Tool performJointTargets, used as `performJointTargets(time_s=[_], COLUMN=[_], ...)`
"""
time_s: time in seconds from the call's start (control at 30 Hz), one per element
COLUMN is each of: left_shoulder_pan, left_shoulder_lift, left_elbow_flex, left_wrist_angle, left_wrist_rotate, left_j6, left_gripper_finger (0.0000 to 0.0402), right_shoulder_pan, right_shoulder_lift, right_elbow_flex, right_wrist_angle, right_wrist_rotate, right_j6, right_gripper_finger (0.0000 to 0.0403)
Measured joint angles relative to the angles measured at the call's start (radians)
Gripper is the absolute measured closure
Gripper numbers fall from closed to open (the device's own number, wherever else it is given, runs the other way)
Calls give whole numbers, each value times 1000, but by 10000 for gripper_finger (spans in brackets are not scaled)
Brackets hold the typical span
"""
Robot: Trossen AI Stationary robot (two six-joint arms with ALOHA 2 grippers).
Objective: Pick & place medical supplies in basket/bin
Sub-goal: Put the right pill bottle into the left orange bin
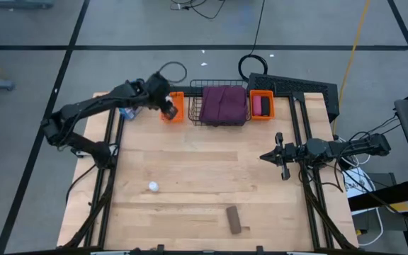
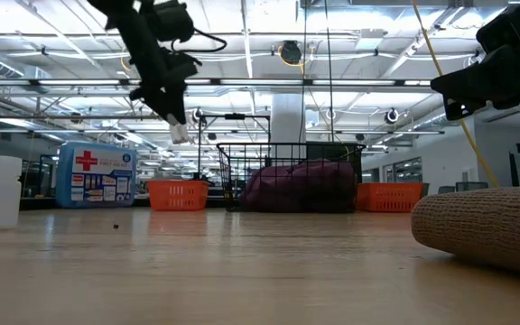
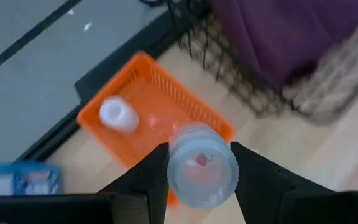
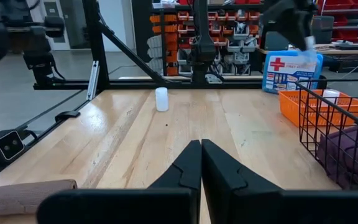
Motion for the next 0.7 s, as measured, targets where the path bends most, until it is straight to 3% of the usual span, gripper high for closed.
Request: performJointTargets(time_s=[0.17,0.7], left_shoulder_pan=[83,159], left_shoulder_lift=[51,291], left_elbow_flex=[-1,-1], left_wrist_angle=[111,226], left_wrist_rotate=[77,47], left_j6=[-2,-36], left_gripper_finger=[246,245], right_shoulder_pan=[0,0], right_shoulder_lift=[0,0], right_elbow_flex=[0,0], right_wrist_angle=[0,0], right_wrist_rotate=[0,0], right_j6=[0,0], right_gripper_finger=[403,403])
